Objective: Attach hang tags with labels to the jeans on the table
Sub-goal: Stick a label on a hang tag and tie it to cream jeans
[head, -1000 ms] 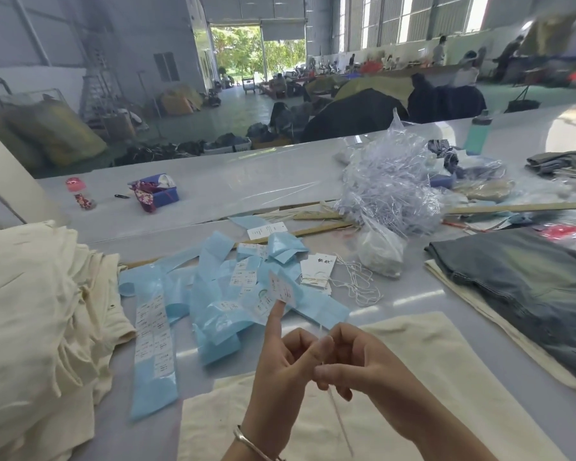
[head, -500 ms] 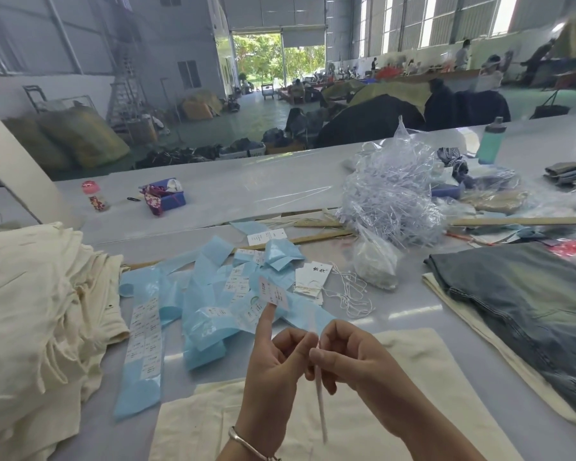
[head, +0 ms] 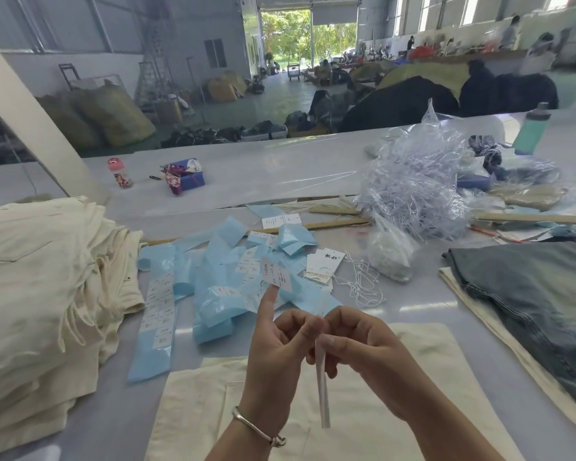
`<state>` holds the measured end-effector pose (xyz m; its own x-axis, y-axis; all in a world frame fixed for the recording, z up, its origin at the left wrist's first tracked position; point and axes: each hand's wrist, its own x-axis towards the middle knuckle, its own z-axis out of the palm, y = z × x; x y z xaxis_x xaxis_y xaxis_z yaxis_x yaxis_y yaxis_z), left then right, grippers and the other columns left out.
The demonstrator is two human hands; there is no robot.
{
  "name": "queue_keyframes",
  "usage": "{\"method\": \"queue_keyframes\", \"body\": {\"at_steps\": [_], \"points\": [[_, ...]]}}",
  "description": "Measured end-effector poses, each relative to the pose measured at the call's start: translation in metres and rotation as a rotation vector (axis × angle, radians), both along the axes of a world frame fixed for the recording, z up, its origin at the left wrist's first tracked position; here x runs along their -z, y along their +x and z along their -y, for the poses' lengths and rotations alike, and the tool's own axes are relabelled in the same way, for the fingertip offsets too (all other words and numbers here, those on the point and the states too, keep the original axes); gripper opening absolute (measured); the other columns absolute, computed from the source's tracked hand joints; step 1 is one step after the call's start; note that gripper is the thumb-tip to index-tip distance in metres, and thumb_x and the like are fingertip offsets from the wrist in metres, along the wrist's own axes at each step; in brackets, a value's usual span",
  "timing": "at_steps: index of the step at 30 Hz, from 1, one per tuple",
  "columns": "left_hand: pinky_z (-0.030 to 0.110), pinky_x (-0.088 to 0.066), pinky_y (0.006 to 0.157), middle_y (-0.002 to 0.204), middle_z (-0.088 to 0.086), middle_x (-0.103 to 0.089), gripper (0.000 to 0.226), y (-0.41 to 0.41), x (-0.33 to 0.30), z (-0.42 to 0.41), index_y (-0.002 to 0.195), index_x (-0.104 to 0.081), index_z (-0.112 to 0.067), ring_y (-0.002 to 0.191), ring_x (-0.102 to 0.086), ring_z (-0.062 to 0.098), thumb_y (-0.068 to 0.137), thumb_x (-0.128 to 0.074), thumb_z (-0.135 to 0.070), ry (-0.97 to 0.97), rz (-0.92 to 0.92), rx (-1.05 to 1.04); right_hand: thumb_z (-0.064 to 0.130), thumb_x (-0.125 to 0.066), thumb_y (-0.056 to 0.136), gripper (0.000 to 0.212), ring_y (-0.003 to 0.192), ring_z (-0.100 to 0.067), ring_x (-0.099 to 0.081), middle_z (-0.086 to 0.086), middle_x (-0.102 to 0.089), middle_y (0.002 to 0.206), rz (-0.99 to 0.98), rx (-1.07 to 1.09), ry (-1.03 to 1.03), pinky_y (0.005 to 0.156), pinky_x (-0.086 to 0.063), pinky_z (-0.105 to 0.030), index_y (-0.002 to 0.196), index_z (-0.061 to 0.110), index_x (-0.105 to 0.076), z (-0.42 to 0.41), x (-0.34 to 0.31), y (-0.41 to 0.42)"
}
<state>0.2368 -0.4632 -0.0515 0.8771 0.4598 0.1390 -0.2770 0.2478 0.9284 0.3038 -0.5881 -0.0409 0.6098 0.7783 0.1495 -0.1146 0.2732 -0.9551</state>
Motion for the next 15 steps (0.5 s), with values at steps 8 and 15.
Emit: {"method": "queue_keyframes", "body": {"at_steps": [8,15], "points": [[0.049,-0.048,0.059,0.074,0.012,-0.057,0.086,-0.0018,-0.0019,0.0041,0.133,-0.030,-0.046,0.063,-0.049,0.029,0.071,-0.082,-0.017,0.035,-0.005,-0.029,0.019,-0.069,0.081,0.010,0.068,-0.031,-0.052,-0.024,-0.061,0.074,-0.012,0.066,0.014,0.059,-0.046,-0.028,0.075,0.012,-0.065,0.0020,0.0032,-0.0017],[0.034,-0.048,0.057,0.071,0.009,-0.059,0.084,-0.0012,0.0004,0.0073,0.140,-0.027,-0.037,0.061,-0.055,0.021,0.073,-0.076,-0.019,0.076,0.001,-0.016,0.022,-0.070,0.081,0.014,0.070,-0.031,-0.053,-0.016,-0.061,0.070,-0.028,0.085,0.045,0.055,-0.044,-0.027,0.075,0.012,-0.064,0.0075,0.0046,-0.0035]]}}
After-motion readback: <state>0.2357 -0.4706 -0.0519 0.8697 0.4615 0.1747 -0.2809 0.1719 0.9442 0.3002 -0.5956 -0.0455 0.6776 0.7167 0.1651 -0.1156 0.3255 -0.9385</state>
